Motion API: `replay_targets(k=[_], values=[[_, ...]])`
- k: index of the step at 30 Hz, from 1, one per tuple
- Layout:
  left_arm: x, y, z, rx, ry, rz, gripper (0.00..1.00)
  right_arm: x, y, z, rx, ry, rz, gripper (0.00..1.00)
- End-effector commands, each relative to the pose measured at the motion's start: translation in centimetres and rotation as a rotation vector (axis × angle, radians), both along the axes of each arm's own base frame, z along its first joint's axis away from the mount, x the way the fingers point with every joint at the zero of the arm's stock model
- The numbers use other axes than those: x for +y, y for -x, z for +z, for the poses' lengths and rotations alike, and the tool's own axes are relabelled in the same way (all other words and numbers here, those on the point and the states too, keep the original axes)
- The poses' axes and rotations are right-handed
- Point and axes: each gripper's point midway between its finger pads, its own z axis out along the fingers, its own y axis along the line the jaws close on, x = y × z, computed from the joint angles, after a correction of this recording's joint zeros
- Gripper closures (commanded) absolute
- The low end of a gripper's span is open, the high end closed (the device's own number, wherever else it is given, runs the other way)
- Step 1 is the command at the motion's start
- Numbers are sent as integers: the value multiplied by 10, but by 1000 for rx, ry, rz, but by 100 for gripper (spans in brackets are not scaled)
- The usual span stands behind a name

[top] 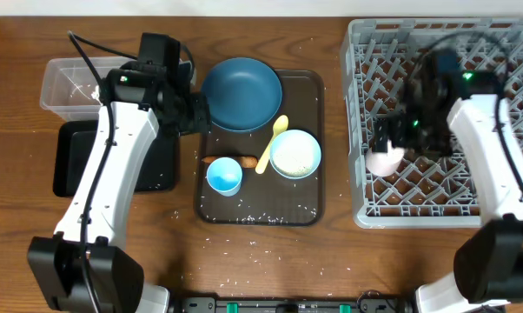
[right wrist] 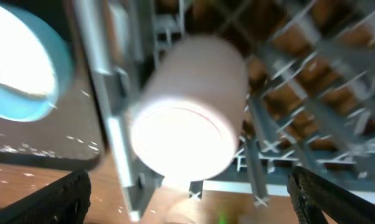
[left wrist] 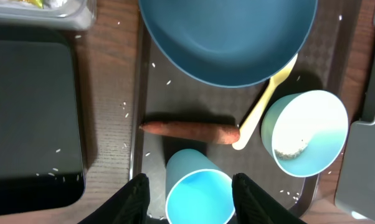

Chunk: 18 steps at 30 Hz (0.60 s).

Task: Sort waste into correct bins and load items into the dishwasher rack
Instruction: 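Grasp the blue cup with the left gripper and lift it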

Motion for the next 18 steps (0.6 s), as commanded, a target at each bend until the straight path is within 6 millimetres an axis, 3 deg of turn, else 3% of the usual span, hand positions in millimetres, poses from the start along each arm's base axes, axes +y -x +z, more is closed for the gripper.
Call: replay_targets(k=[1, 6, 12, 18], values=[[-4, 9, -13, 30, -19, -32, 54, 1, -14, 54, -167, -3, 18, 1], [-15, 9, -41, 22, -18, -61, 53, 6, -18, 78, -253, -21, 26, 1], [-20, 31, -77, 95, -37, -83, 49, 7, -14, 77, -238, -21, 29, 1], [-14, 52, -99, 166, -61, -82, 48, 8, -16, 78, -246, -21, 33, 1]])
